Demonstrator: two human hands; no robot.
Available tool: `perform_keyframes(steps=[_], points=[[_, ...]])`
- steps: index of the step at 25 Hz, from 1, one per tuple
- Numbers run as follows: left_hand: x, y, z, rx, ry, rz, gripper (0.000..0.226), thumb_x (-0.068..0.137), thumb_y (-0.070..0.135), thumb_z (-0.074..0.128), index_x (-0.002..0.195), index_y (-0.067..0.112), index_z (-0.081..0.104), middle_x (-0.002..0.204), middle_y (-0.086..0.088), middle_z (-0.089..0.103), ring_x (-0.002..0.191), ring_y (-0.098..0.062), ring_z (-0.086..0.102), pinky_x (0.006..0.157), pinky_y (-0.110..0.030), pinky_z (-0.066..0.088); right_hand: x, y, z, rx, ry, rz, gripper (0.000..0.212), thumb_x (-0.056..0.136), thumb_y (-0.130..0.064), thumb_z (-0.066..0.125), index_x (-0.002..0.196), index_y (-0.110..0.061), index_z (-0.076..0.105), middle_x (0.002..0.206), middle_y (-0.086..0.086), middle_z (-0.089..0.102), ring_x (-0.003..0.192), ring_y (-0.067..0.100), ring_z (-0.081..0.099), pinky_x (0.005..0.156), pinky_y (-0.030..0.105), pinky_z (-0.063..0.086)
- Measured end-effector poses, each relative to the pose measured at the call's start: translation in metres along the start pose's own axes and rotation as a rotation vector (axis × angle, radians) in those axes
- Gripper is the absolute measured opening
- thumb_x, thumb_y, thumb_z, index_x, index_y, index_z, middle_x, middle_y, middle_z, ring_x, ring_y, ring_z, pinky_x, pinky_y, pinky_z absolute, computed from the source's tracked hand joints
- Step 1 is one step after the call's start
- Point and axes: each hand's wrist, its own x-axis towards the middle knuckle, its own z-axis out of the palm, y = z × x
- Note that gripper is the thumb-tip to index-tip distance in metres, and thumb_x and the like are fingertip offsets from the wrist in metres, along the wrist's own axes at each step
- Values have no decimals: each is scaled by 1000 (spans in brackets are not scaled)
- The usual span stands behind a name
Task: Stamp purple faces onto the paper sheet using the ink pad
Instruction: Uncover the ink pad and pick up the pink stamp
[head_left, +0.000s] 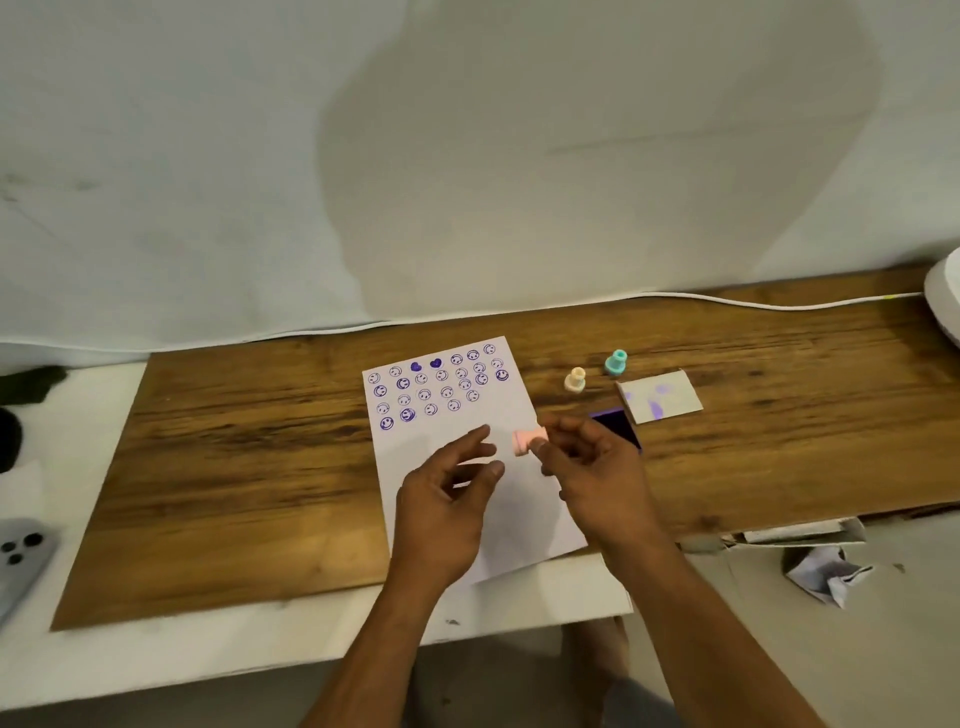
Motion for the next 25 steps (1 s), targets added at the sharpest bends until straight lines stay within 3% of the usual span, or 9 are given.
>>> perform_keyframes(steps=[4, 8, 13, 16, 20, 25], points=[[-3, -2, 0, -70, -24, 15, 40, 88, 22, 79, 109, 54, 70, 105, 37, 73, 97, -2, 75, 81, -11, 56, -13, 3, 5, -64, -89, -24, 24, 91, -24, 79, 109, -39, 75, 104, -19, 77, 94, 7, 72, 78, 26, 59], [1, -6, -2, -84, 26, -4, 35, 87, 18, 80, 106, 46, 73, 94, 42, 73, 97, -2, 75, 88, -19, 58, -6, 0, 8, -36, -196, -62, 26, 93, -15, 77, 113, -32, 76, 106, -13, 78, 90, 3, 72, 69, 17, 55], [3, -10, -1, -128, 40, -11, 33, 88, 24, 79, 121, 25, 77, 116, 10, 78, 106, -12, 74, 101, -40, 60, 1, 0, 11, -2, -231, -68, 28, 93, -9, 75, 111, -31, 73, 105, -13, 76, 85, 0, 71, 63, 11, 53], [5, -11, 0, -194, 39, -29, 30, 87, 22, 80, 117, 25, 79, 115, 6, 80, 105, -18, 76, 99, -48, 61, 2, 0, 9, 2, -251, -94, 29, 93, -7, 74, 112, -29, 73, 106, -11, 76, 84, -1, 71, 63, 11, 53], [7, -11, 1, -236, 20, -49, 27, 87, 20, 81, 95, 46, 80, 102, 16, 82, 97, -15, 79, 93, -44, 63, 1, 1, 7, -14, -279, -158, 31, 94, -5, 72, 114, -29, 71, 110, -4, 76, 83, -4, 69, 63, 12, 53], [8, -9, 5, -328, 26, -82, 20, 85, 25, 80, 88, 45, 81, 97, 15, 82, 92, -19, 80, 87, -36, 65, 2, 2, 8, -34, -271, -215, 36, 94, -4, 71, 114, -33, 69, 109, -14, 73, 87, -6, 69, 64, 12, 53]])
